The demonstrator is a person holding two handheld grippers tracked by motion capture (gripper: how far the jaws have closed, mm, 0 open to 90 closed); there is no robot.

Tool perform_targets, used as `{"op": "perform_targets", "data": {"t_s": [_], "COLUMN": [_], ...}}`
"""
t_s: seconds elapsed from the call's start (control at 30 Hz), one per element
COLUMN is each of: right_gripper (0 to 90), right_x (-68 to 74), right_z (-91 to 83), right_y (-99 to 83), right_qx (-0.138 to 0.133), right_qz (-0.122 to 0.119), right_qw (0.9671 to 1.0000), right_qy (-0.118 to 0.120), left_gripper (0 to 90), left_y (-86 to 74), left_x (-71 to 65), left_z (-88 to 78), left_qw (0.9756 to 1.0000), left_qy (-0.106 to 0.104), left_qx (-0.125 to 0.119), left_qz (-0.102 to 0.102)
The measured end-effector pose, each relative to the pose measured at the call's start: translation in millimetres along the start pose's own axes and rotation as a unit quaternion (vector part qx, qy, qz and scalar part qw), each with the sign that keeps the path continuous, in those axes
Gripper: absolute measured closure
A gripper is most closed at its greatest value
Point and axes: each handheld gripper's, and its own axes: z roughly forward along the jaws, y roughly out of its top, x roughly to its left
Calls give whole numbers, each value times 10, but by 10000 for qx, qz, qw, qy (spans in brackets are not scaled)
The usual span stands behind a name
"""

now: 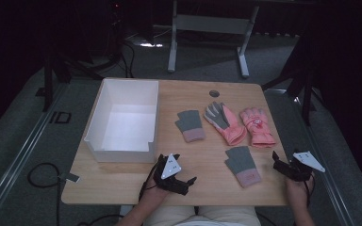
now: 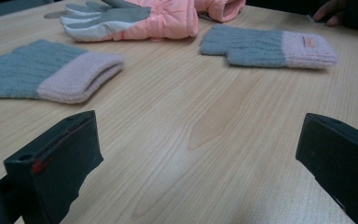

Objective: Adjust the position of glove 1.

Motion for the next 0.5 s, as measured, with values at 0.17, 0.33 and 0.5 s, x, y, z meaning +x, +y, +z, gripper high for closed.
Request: {"op": "perform_targets", "data": {"t_s": [0.17, 0.33, 0.5], "right_gripper": [138, 142, 143], "right_x": [3, 15, 25], "right_z": [4, 19, 23], "right_y": [3, 8, 9], "right_qx": [29, 102, 191], "right_qz": [1, -74, -148], "right_qw": [10000, 9999, 9997], "right_qy": [0, 1, 88], "left_gripper": [0, 0, 0], "left_y": [0, -6, -4], "left_x": [18, 38, 27], "left_z": [0, -12, -8], "left_qw": [10000, 9998, 9999], "left_qy": [-74, -110, -101], "left_qx": [-15, -14, 5], "left_qz": [-58, -136, -92]}}
